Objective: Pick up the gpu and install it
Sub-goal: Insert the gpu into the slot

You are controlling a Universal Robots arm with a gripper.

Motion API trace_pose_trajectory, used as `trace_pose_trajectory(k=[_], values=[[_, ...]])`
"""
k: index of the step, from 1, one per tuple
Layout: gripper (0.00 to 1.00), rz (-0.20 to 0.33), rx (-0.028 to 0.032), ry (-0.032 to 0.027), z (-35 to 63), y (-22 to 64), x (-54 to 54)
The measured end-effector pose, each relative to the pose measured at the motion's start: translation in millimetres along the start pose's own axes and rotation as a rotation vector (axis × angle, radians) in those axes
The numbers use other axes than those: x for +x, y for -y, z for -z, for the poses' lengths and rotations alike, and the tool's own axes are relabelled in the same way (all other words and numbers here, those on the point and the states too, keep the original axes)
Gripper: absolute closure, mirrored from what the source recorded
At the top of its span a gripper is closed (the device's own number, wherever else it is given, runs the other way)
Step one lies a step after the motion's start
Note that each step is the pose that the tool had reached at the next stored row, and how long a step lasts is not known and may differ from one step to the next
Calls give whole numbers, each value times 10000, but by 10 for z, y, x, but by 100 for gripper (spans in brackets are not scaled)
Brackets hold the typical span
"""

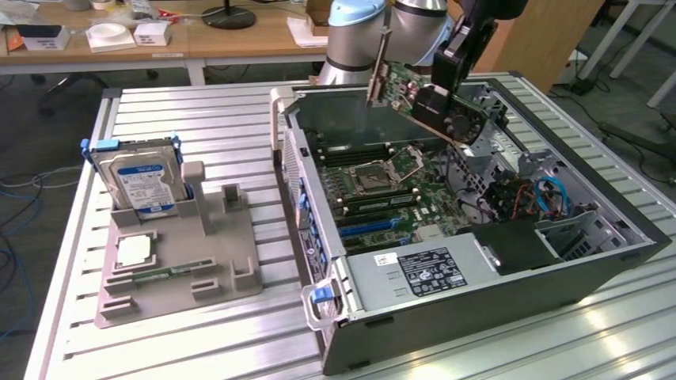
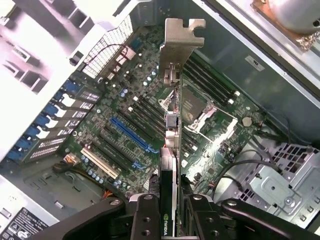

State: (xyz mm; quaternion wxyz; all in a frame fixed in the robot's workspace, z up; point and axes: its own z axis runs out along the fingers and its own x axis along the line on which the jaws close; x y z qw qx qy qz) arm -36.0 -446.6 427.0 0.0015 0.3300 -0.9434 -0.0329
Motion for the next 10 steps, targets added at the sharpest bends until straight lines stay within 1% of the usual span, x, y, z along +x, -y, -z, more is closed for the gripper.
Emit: trace_pose_trajectory(k=[10], values=[[74, 917, -18, -58, 0, 3, 4]])
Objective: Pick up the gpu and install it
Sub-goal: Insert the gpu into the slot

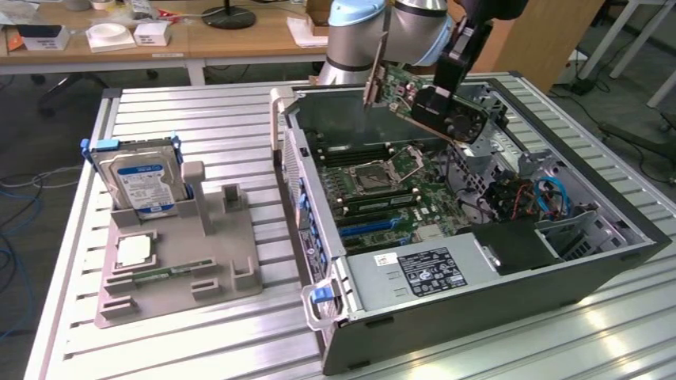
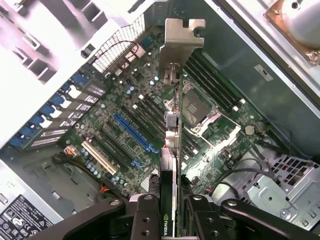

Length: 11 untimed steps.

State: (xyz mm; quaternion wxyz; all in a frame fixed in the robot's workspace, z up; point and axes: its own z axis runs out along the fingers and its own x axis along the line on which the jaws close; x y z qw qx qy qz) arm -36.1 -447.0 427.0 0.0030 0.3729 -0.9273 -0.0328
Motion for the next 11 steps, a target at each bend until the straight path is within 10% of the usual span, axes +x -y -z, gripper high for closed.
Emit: trace_pose_trajectory(k=[11], values=[[74, 991, -21, -59, 0, 3, 10]])
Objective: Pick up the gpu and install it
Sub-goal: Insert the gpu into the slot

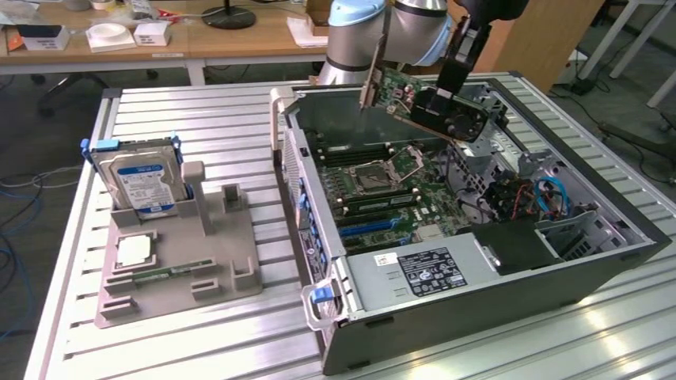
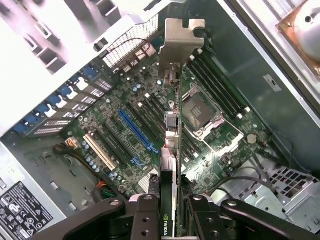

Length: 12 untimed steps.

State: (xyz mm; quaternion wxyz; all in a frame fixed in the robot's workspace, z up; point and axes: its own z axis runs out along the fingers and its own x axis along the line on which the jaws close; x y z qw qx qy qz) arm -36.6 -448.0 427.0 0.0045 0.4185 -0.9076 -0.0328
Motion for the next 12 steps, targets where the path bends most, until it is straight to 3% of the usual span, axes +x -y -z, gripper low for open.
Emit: trace_pose_trajectory(k=[7, 12], values=[[74, 781, -1, -35, -2, 1, 0], [74, 1273, 102, 23, -18, 3, 2]])
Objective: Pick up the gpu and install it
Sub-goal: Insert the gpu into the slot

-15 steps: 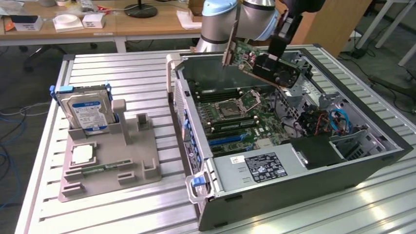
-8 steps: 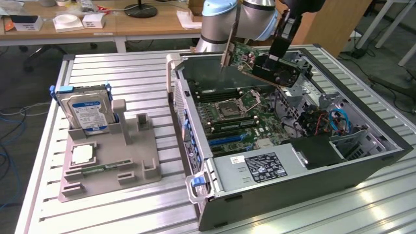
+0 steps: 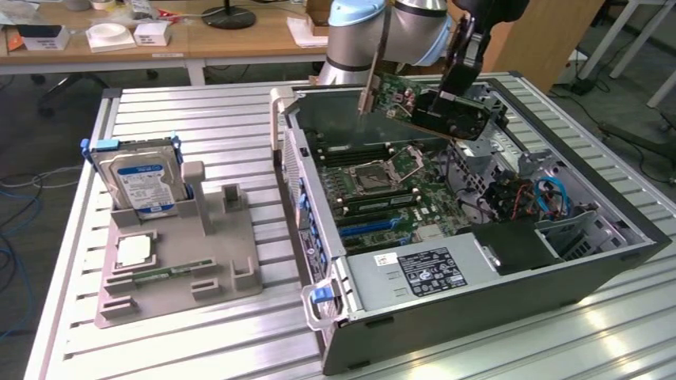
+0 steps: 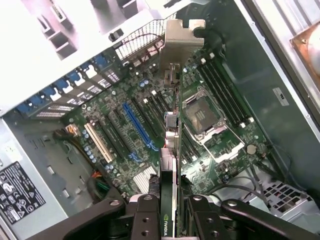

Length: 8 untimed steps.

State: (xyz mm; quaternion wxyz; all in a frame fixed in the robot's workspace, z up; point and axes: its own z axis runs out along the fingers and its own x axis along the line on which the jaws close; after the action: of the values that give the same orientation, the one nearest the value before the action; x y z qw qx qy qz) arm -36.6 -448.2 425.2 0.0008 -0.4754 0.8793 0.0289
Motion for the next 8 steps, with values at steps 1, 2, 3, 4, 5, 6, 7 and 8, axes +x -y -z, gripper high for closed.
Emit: trace_pose_trajectory(k=[1, 2, 3, 4, 5, 6, 7, 8], values=[[74, 83, 29, 13, -3, 0, 0], [74, 166, 58, 31, -8, 0, 0], [74, 252, 90, 49, -12, 1, 1], [74, 331, 122, 67, -16, 1, 1], [74, 416, 153, 85, -20, 2, 2], [74, 517, 182, 101, -23, 2, 2], [74, 643, 202, 111, -27, 3, 2], [74, 784, 214, 117, -29, 4, 2]])
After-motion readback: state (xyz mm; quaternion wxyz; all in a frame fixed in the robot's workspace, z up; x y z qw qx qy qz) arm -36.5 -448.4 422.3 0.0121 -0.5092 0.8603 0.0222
